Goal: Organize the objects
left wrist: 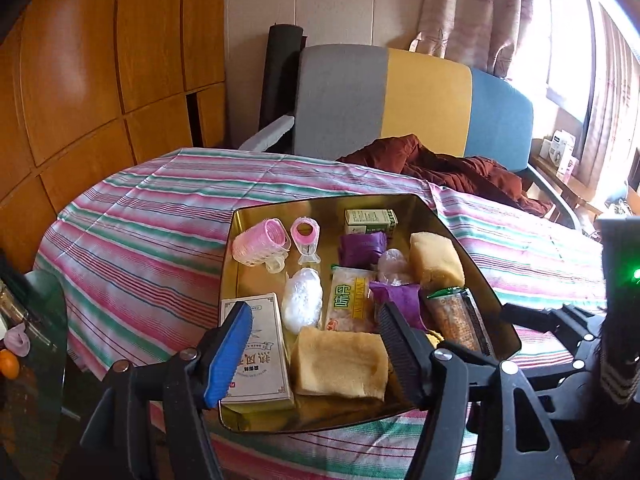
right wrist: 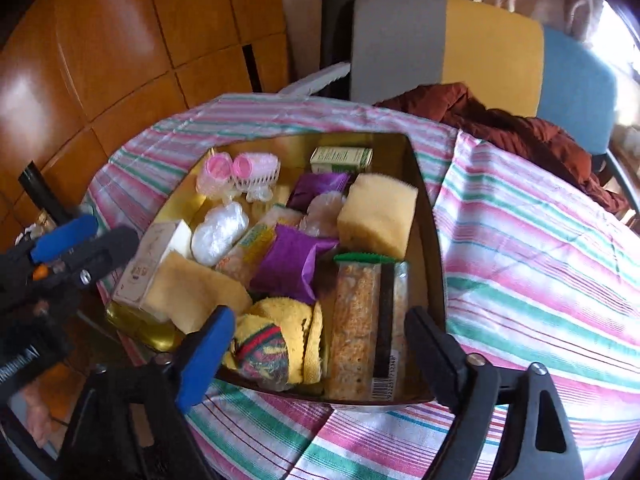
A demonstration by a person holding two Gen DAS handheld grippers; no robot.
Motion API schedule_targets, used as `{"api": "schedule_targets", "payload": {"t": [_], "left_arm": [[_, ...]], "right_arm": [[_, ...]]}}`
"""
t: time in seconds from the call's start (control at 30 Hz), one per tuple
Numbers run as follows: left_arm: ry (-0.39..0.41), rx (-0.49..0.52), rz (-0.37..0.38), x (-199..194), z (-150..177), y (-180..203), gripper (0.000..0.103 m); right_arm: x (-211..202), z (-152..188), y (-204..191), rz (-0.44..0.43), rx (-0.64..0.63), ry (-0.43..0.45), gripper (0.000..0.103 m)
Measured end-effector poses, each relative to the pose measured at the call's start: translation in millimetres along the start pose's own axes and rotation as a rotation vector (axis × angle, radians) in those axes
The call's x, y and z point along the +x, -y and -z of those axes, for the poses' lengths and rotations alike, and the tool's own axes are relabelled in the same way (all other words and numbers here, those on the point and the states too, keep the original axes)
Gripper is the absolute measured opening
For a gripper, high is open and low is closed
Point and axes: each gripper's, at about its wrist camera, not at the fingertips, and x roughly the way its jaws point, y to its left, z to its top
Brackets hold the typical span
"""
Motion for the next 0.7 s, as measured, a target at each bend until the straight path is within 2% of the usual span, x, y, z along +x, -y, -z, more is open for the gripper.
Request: {"api": "schedule_targets", "payload": {"t": [0.17, 0.27, 0.5, 0.6, 0.7], "left_arm": [[0.028, -0.007, -0.026, -9, 0, 5, 0.068], [0.048, -0.039, -0.014, -15, 0, 2, 0.075], [0.053, -0.064, -0.101, -21, 3, 1, 0.075], [0.049, -0.075, -0.097, -23, 6, 0, 0.074], [0.059, -0.071, -0.111, -24, 6, 1, 0.069]], "right_arm": [[-13, -3, 4, 0.034, 0.033, 0.057, 0.097], [-20, -2, 6, 0.066, 0.06, 0.092, 0.103], [-35, 3, 8, 0.176, 0.076, 0.163, 0.103], [-37, 6, 8, 0.169, 0.077, 0.162, 0.103], [-39, 9, 5, 0.155, 0.072, 0.162, 0.103]]}}
